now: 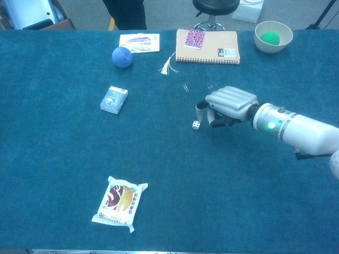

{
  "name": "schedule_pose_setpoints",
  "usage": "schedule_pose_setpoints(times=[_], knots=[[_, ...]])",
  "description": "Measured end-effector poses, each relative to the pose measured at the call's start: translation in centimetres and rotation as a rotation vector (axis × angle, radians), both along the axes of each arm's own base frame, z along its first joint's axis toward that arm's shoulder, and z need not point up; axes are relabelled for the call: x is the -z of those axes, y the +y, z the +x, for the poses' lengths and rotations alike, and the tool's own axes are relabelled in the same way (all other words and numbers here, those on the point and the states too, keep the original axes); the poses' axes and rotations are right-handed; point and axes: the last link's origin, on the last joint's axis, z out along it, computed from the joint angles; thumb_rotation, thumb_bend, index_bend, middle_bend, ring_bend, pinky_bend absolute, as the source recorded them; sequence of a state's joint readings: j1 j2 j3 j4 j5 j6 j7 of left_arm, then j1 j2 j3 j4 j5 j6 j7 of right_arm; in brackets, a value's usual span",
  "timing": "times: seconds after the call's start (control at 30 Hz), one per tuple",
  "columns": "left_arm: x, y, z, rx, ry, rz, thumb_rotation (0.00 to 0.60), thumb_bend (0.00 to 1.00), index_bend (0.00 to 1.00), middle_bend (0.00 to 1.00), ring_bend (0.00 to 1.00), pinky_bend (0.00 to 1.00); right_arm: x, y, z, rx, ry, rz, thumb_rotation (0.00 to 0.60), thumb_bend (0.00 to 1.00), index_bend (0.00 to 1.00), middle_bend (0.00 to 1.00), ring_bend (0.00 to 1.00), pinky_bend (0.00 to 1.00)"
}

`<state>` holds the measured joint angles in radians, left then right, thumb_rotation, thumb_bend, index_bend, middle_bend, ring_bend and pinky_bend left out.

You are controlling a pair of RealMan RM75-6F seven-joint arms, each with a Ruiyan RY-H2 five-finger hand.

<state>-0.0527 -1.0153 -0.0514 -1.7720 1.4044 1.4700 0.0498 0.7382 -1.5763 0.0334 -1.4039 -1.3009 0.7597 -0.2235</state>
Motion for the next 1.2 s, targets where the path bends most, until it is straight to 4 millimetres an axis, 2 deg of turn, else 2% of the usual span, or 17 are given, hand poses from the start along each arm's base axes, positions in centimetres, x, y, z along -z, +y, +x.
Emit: schedule_pose_setpoints(times=[1.2], knots=[[-0.2,0.0,0.0,-0.002,-0.004,0.005,0.6,0.0,0.48,0.44,0.28,0.44,0.9,1.4,1.0,0.083,-0.14,0.123,0.35,1.0,0.43,1.0,1.0,1.0]])
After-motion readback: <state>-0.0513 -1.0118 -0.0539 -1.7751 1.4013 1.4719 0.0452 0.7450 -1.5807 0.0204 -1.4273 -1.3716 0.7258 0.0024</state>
